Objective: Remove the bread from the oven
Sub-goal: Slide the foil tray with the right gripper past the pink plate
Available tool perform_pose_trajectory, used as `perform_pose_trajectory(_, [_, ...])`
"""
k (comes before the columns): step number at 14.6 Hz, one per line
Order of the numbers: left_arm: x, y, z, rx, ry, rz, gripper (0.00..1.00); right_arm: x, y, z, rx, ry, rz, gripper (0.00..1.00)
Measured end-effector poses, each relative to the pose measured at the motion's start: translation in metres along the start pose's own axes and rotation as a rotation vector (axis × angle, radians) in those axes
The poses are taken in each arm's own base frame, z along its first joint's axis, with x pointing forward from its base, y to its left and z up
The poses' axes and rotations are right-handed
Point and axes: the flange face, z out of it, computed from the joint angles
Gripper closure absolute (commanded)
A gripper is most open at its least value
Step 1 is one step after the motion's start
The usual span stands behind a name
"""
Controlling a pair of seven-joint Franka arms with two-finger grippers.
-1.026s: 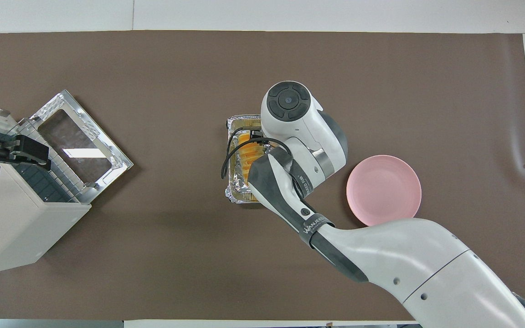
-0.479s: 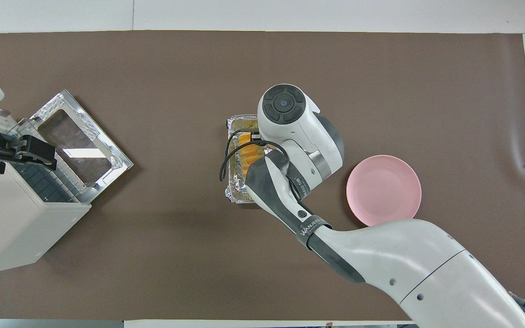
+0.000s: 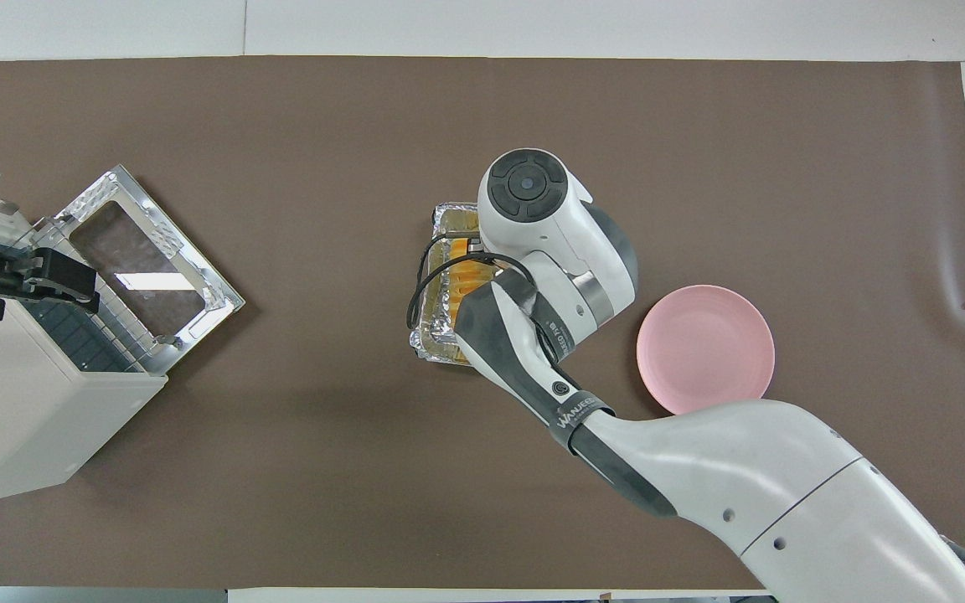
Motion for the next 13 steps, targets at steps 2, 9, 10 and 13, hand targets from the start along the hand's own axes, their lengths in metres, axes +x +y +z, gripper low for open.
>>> perform_pose_trajectory(2, [0.0, 0.0, 0.0, 0.0, 0.0, 0.0, 0.0, 0.027, 0.034, -0.027, 0.01, -0.042, -0.027, 1.0])
perform_pose_trajectory(9, [0.0, 0.0, 0.0, 0.0, 0.0, 0.0, 0.0, 0.126, 0.202, -0.059, 0.039, -0.005, -0.168, 1.0])
perform_pose_trajectory(10, [0.0, 0.0, 0.0, 0.0, 0.0, 0.0, 0.0, 0.133, 0.215, -0.048, 0.031, 0.017, -0.197, 1.0])
perform_pose_trajectory(13, [0.0, 0.0, 0.0, 0.0, 0.0, 0.0, 0.0, 0.147, 0.252, -0.017, 0.03, 0.044, -0.29, 1.0])
